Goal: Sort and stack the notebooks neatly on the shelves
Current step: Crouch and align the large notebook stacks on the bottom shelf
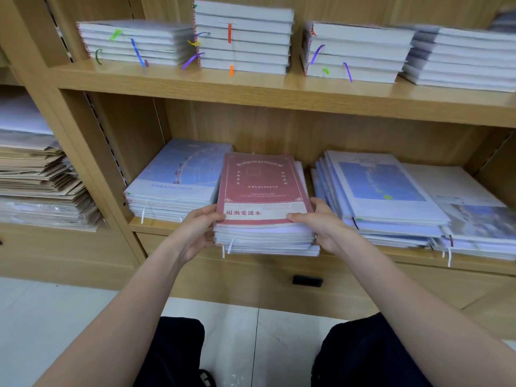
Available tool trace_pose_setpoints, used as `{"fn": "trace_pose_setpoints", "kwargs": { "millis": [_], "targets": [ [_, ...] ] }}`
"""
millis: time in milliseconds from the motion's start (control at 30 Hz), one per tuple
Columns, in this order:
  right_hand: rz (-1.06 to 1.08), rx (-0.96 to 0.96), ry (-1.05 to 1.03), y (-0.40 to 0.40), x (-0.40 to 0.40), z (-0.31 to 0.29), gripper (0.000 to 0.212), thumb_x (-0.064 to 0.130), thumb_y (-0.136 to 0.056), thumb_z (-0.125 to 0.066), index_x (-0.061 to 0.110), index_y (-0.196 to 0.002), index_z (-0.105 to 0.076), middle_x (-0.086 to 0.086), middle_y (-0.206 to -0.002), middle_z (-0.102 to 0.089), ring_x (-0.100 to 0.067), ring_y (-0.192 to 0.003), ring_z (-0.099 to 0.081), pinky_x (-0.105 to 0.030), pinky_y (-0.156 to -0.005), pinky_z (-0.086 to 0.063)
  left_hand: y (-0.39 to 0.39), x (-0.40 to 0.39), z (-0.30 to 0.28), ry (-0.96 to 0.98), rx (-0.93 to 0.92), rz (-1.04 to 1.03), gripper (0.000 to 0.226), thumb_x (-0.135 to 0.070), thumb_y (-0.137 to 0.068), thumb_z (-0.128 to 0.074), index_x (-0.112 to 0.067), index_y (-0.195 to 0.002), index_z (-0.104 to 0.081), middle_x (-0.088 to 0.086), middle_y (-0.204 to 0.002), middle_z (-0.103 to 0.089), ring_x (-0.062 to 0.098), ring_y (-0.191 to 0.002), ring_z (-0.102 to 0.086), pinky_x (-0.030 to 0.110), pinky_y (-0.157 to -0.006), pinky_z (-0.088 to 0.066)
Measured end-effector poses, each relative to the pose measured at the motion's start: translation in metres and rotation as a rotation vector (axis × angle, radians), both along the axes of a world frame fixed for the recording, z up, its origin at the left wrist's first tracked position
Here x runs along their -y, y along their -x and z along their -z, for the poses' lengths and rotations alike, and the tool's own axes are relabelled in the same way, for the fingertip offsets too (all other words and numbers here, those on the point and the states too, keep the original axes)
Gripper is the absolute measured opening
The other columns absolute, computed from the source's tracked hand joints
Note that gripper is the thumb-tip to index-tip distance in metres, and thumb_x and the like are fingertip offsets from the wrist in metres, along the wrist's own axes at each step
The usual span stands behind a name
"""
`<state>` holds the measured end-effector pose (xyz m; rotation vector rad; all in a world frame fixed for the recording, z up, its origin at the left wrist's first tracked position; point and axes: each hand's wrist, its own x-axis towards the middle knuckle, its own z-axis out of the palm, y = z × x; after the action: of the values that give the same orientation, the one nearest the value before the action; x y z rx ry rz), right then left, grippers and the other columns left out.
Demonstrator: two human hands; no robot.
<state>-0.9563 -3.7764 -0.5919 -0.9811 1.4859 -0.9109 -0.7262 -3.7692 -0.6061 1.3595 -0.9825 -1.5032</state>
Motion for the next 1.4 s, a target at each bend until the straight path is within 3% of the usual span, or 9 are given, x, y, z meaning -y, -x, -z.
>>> {"fn": "trace_pose_setpoints", "kwargs": {
  "millis": [133, 267, 467, 633, 867, 1033, 1167, 1267, 1400],
  "targets": [
    [0.007, 0.039, 0.067, 0.002, 0.002, -0.006, 0.071, 0.002, -0.082, -0.069, 0.011, -0.142, -0.033, -0.007, -0.122, -0.059, -0.026, -0.108, -0.059, -0.044, -0.093, -0.05, 0.002, -0.001, -0.004, 0.061, -0.081, -0.031, 0.028, -0.001, -0.091, -0.051, -0.011, -0.114, -0.063, -0.001, -0.083, -0.072, 0.018, -0.08, -0.062, 0.036, -0.078, -0.05],
    [-0.013, 0.006, 0.152, 0.011, -0.007, -0.014, 0.056, 0.002, -0.083, -0.067, 0.013, -0.133, -0.044, 0.0, -0.105, -0.06, -0.024, -0.105, -0.059, -0.037, -0.092, -0.049, 0.007, -0.006, -0.007, 0.124, -0.092, 0.002, 0.032, -0.002, -0.091, -0.052, -0.011, -0.121, -0.059, 0.001, -0.095, -0.072, 0.017, -0.084, -0.066, 0.032, -0.075, -0.052],
    [0.001, -0.026, 0.193, 0.024, -0.009, -0.008, 0.07, 0.01, -0.081, -0.072, 0.017, -0.141, -0.038, -0.003, -0.128, -0.058, -0.024, -0.114, -0.057, -0.045, -0.102, -0.044, 0.012, -0.007, -0.008, 0.174, -0.094, 0.047, 0.033, -0.001, -0.092, -0.05, -0.014, -0.121, -0.058, -0.002, -0.097, -0.072, 0.01, -0.083, -0.069, 0.024, -0.067, -0.054],
    [-0.058, -0.107, 0.131, 0.022, -0.008, 0.001, 0.065, 0.008, -0.083, -0.069, 0.013, -0.139, -0.038, -0.007, -0.129, -0.057, -0.025, -0.115, -0.055, -0.044, -0.103, -0.043, 0.019, -0.005, 0.004, 0.093, 0.147, 0.094, 0.04, -0.008, -0.094, -0.051, -0.01, -0.134, -0.049, 0.006, -0.119, -0.064, 0.021, -0.107, -0.061, 0.04, -0.099, -0.045],
    [-0.094, -0.102, 0.111, 0.022, -0.011, 0.001, 0.059, 0.008, -0.088, -0.062, 0.016, -0.14, -0.035, -0.001, -0.123, -0.055, -0.023, -0.116, -0.053, -0.039, -0.102, -0.042, 0.02, 0.0, 0.008, 0.131, 0.384, 0.118, 0.044, -0.028, -0.095, -0.051, -0.02, -0.138, -0.045, 0.001, -0.13, -0.057, 0.019, -0.116, -0.054, 0.035, -0.103, -0.041],
    [-0.212, -0.414, 0.177, 0.025, -0.011, 0.004, 0.056, 0.027, -0.089, -0.063, 0.019, -0.137, -0.035, 0.003, -0.13, -0.052, -0.02, -0.123, -0.047, -0.041, -0.106, -0.038, 0.004, -0.005, 0.006, 0.111, 0.386, 0.261, 0.072, -0.046, -0.082, -0.063, -0.021, -0.143, -0.035, -0.002, -0.136, -0.051, 0.017, -0.122, -0.048, 0.04, -0.105, -0.04],
    [-0.386, -0.505, 0.141, 0.027, -0.017, 0.005, 0.1, 0.039, -0.075, -0.075, 0.03, -0.15, -0.009, 0.003, -0.149, -0.035, -0.02, -0.137, -0.032, -0.04, -0.112, -0.03, 0.003, -0.008, 0.016, 0.214, 0.559, 0.413, 0.074, -0.019, -0.076, -0.076, -0.023, -0.14, -0.037, -0.002, -0.125, -0.058, 0.015, -0.118, -0.05, 0.032, -0.102, -0.041],
    [-0.452, -0.834, 0.141, 0.028, -0.02, 0.011, 0.111, 0.026, -0.075, -0.078, 0.031, -0.15, 0.003, -0.008, -0.153, -0.025, -0.026, -0.137, -0.03, -0.033, -0.106, -0.033, 0.002, -0.004, 0.022, 0.276, 0.779, 0.386, 0.074, -0.011, -0.073, -0.077, -0.017, -0.138, -0.041, 0.003, -0.12, -0.062, 0.019, -0.112, -0.057, 0.035, -0.101, -0.043],
    [-0.438, -0.893, 0.184, 0.028, -0.022, 0.009, 0.109, 0.013, -0.075, -0.077, 0.029, -0.151, 0.0, -0.01, -0.145, -0.04, -0.027, -0.123, -0.047, -0.027, -0.093, -0.04, 0.002, -0.001, 0.021, 0.355, 0.928, 0.366, 0.063, -0.011, -0.077, -0.075, -0.017, -0.134, -0.047, 0.004, -0.112, -0.066, 0.02, -0.102, -0.062, 0.033, -0.095, -0.047]
  ]
}}
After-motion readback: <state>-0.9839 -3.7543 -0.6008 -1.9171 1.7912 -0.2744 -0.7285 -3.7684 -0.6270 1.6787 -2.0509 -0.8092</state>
